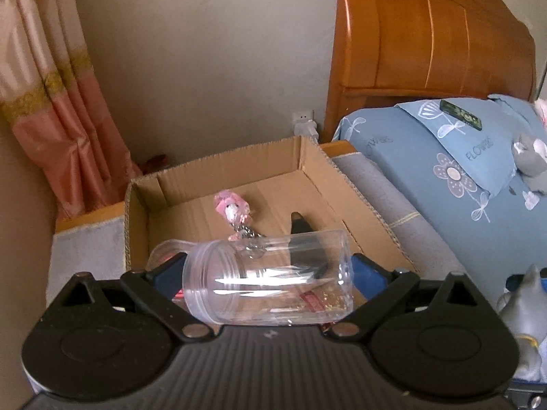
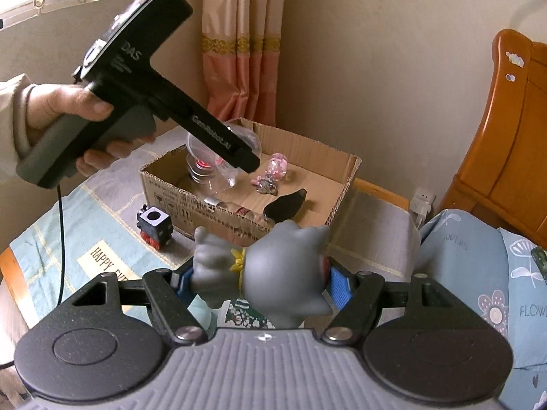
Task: Organize rigid objects
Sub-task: 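Carry clear cup and grey figure into the cardboard box and open both tools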
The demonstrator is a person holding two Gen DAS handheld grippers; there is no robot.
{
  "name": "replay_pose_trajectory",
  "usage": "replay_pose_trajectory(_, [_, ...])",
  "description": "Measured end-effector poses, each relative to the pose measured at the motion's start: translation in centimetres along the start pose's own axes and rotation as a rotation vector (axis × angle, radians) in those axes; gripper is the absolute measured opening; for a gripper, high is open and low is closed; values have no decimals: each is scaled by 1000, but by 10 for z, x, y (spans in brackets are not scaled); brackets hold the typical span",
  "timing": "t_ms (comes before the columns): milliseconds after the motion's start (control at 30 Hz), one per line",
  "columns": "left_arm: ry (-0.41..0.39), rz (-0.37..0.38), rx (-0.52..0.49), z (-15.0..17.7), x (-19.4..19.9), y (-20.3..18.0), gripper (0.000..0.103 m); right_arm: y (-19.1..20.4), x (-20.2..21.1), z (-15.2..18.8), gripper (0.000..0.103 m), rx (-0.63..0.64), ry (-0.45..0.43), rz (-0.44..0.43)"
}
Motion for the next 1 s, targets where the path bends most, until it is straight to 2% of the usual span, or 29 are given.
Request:
replay_pose_trajectory(100, [5,6,8,5,3,3,99,-1,-3,-2,77,5,3,1])
replay_pose_trajectory(533, [-32,-5,-75,4,34,5,99,-9,-33,-24,77,-7,13,3])
replay_pose_trajectory(1000, [-35,-95,-21,57,92,27,100,-7,-101,-62,77,-38,42,-37])
Point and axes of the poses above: each gripper's, at about its wrist camera, not at the fingertips, and x roughly against the way its jaws point, y to its left, z to its underside, the point moved 3 cm from there along -x, roughly the way its jaws point, and after that the axes turned 14 degrees about -y, right-handed, at the moved point
